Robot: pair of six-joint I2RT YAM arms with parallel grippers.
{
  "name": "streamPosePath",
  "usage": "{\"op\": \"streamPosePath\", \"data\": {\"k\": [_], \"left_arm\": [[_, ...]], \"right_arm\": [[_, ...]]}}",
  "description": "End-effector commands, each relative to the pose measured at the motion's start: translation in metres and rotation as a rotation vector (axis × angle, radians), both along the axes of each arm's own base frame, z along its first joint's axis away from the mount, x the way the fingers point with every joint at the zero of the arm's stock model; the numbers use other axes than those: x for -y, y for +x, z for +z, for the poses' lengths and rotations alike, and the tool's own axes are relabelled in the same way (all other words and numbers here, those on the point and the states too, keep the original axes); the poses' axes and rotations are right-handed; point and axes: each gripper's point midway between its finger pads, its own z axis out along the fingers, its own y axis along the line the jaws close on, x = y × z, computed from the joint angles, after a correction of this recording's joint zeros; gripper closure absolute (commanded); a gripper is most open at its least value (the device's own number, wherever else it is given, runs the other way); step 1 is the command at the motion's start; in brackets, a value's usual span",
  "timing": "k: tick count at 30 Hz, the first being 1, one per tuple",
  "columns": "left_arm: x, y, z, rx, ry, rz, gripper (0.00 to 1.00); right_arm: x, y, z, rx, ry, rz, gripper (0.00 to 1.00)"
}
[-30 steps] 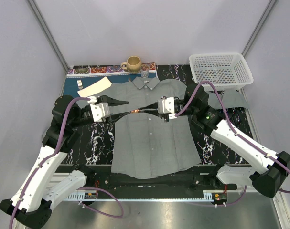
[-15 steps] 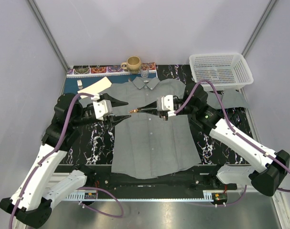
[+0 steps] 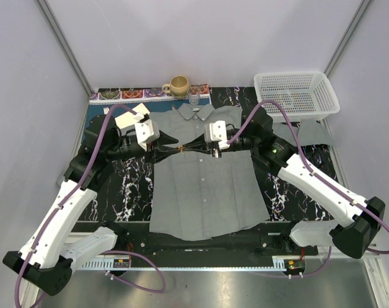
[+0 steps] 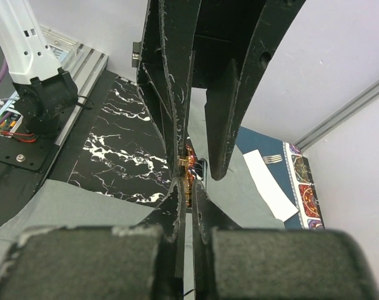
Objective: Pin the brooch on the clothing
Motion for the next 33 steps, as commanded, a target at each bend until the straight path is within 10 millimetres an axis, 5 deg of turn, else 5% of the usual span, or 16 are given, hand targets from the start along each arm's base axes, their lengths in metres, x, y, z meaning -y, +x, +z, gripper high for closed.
{"op": "streamPosePath", "data": {"k": [1, 7, 13, 15, 16, 19, 27, 33], "left_arm": [[-0.002, 0.001, 0.020, 0.055, -0.016, 0.016, 0.64], [-0.002, 0.003, 0.015, 0.060, 0.006, 0.016, 0.72], [0.000, 0.006, 0.012, 0.053, 0.005, 0.018, 1.00], [-0.002, 0.007, 0.017, 0.060, -0.017, 0.044, 1.00], [-0.003, 0.008, 0.013, 0.054, -0.018, 0.051, 1.00], [-0.011, 0.014, 0.022, 0.061, -0.069, 0.116, 1.00], [-0.038, 0.049, 0.024, -0.204, -0.276, 0.324, 1.00], [-0.042, 0.057, 0.019, -0.428, -0.397, 0.360, 1.00]], "right_arm": [[0.000, -0.010, 0.020, 0.009, 0.025, 0.036, 1.00], [0.000, -0.009, 0.020, 0.012, 0.025, 0.032, 1.00], [-0.001, -0.004, 0.028, -0.018, 0.039, -0.003, 0.96], [-0.001, 0.003, 0.039, -0.044, 0.069, -0.047, 0.69], [0.001, 0.010, 0.043, -0.083, 0.080, -0.098, 0.43], [0.008, 0.017, 0.055, -0.125, 0.116, -0.182, 0.17], [0.026, 0.038, 0.043, -0.322, 0.067, -0.308, 0.12], [0.040, 0.054, 0.022, -0.539, -0.014, -0.318, 0.12]]}}
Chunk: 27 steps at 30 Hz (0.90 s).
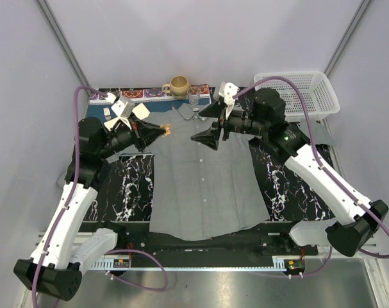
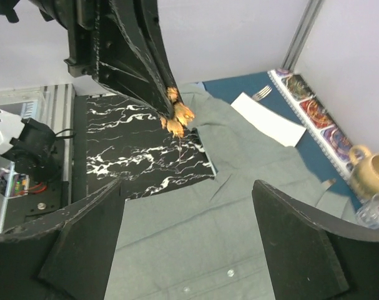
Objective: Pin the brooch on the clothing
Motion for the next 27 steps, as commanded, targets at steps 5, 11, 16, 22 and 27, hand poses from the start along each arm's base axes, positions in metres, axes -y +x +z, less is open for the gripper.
{"op": "streamPosePath", "data": {"k": [5, 11, 16, 22, 27], "left_arm": [[0.005, -0.002, 0.031, -0.205, -0.310, -0.013, 1.00], [-0.011, 0.013, 0.023, -0.299, -0.427, 0.078, 1.00], [-0.029, 0.043, -0.007, -0.434, -0.525, 0.177, 1.00], [-0.046, 0.076, -0.042, -0.510, -0.633, 0.230, 1.00], [-0.040, 0.090, -0.052, -0.512, -0.706, 0.106, 1.00]], "right_arm": [[0.009, -0.003, -0.005, -0.240, -0.004, 0.064, 0.13], [0.009, -0.005, -0.020, -0.287, -0.036, 0.084, 0.12], [0.008, 0.019, -0.052, -0.390, -0.110, 0.011, 0.12], [0.000, 0.065, -0.105, -0.573, -0.231, -0.113, 0.23], [-0.019, 0.084, -0.090, -0.622, -0.150, -0.043, 0.24]]}}
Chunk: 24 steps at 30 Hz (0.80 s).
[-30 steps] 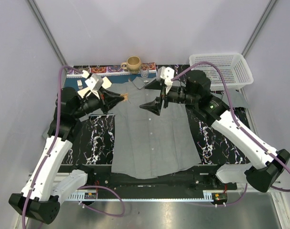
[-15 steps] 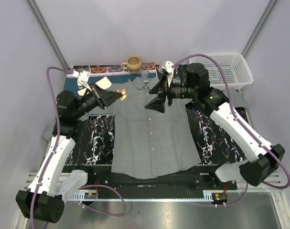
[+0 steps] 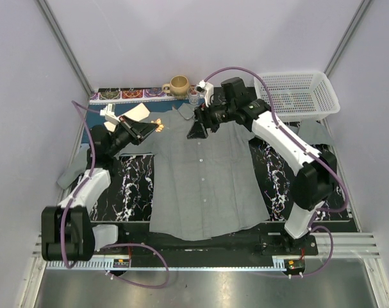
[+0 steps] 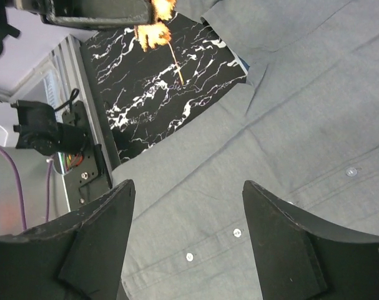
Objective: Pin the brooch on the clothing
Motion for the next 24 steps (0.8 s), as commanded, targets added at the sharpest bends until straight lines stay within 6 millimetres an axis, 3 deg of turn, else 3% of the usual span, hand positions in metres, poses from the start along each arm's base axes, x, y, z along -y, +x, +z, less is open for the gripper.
{"op": "streamPosePath", "data": {"k": [1, 3, 10, 20, 24], "left_arm": [[0.007, 0.001, 0.040, 0.190, -0.108, -0.087, 1.00], [0.009, 0.001, 0.044, 0.228, -0.077, -0.102, 1.00], [0.014, -0.020, 0.056, 0.254, -0.082, -0.170, 1.00], [0.033, -0.073, 0.085, 0.342, -0.055, -0.273, 1.00], [0.040, -0.082, 0.087, 0.349, -0.032, -0.286, 1.00]], "right_arm": [[-0.012, 0.008, 0.046, 0.019, 0.126, 0.035, 0.23], [-0.017, -0.001, 0.056, 0.024, 0.174, 0.116, 0.17], [-0.026, -0.023, 0.071, -0.047, 0.281, 0.254, 0.14], [-0.035, -0.071, 0.094, -0.015, 0.321, 0.363, 0.15], [-0.036, -0.092, 0.102, -0.003, 0.333, 0.421, 0.20]]}}
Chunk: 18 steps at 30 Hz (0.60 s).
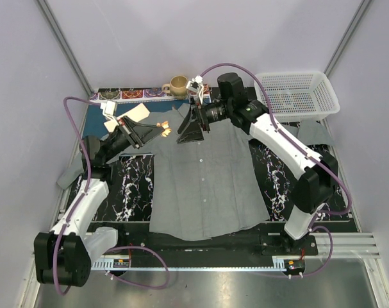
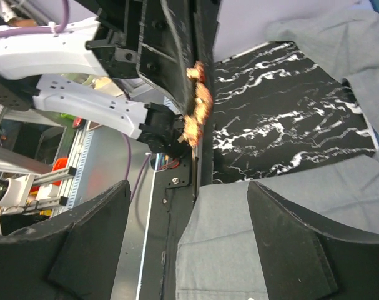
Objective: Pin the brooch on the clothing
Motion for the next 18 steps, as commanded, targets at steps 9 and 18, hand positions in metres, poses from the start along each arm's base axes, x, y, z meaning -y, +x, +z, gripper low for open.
{"op": "streamPosePath", "data": {"k": [9, 18], "left_arm": [[0.012, -0.023, 0.014, 0.069, 0.045, -0.057, 1.00], [0.014, -0.026, 0.020, 0.096, 0.052, -0.076, 1.00]], "right_arm": [[-0.002, -0.053, 0.042, 0.153, 0.083, 0.121, 0.41], [-0.001, -0.045, 0.023, 0.135, 0.014, 0.077, 0.47]]}}
